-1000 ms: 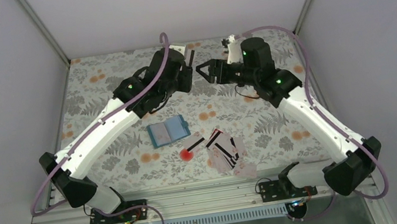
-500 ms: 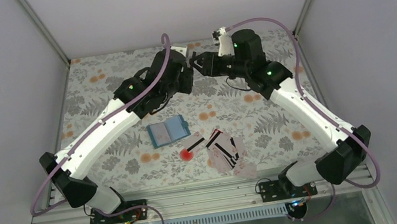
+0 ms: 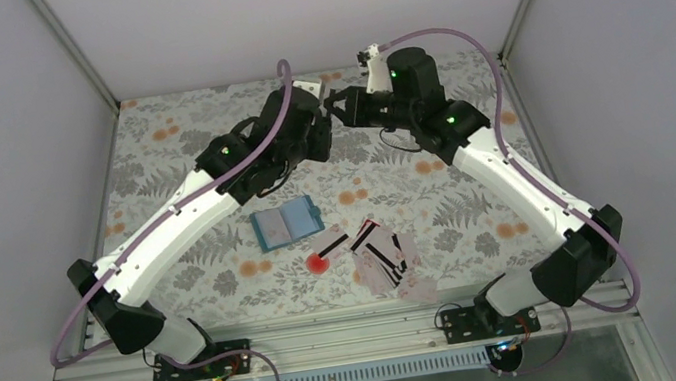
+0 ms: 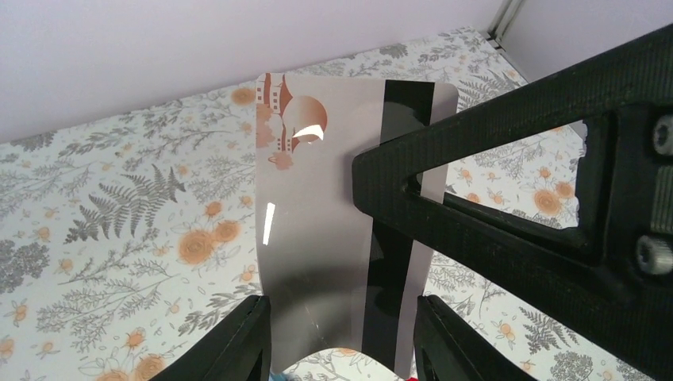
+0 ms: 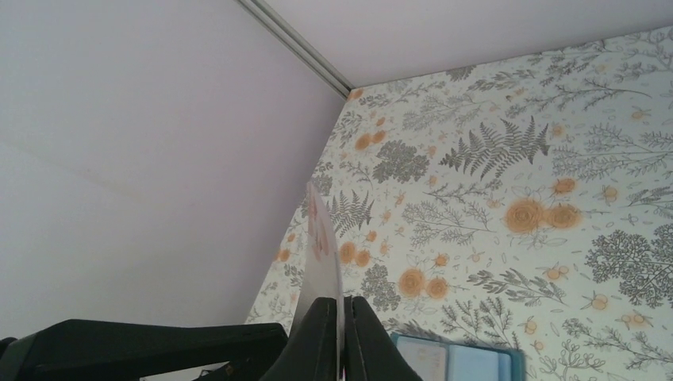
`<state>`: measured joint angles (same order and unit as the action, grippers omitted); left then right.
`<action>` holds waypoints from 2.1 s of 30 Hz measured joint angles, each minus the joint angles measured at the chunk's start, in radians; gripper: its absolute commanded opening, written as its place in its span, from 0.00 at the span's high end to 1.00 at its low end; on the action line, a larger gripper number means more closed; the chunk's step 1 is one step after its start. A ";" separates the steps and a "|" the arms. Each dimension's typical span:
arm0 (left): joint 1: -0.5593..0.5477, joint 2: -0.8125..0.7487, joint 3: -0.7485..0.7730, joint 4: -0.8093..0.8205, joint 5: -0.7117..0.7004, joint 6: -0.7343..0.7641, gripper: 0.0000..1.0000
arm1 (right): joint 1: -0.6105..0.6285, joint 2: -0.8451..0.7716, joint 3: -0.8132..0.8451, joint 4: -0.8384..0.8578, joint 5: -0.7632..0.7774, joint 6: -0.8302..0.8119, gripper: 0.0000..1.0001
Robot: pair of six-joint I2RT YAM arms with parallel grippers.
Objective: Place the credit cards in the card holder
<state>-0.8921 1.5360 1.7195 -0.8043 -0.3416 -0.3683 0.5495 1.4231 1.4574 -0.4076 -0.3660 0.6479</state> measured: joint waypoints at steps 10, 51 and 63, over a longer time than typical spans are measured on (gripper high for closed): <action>-0.003 -0.011 -0.015 0.002 -0.015 -0.003 0.32 | 0.001 -0.001 0.001 0.001 -0.013 0.003 0.97; 0.290 -0.357 -0.157 0.122 0.777 0.178 0.00 | -0.158 -0.222 -0.150 0.014 -0.350 -0.324 0.97; 0.329 -0.338 -0.135 0.194 0.994 0.115 0.14 | -0.243 -0.222 -0.150 0.131 -0.742 -0.258 0.97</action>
<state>-0.5629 1.1976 1.5848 -0.6102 0.6521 -0.2535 0.3061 1.2011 1.3071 -0.2764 -1.1076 0.3897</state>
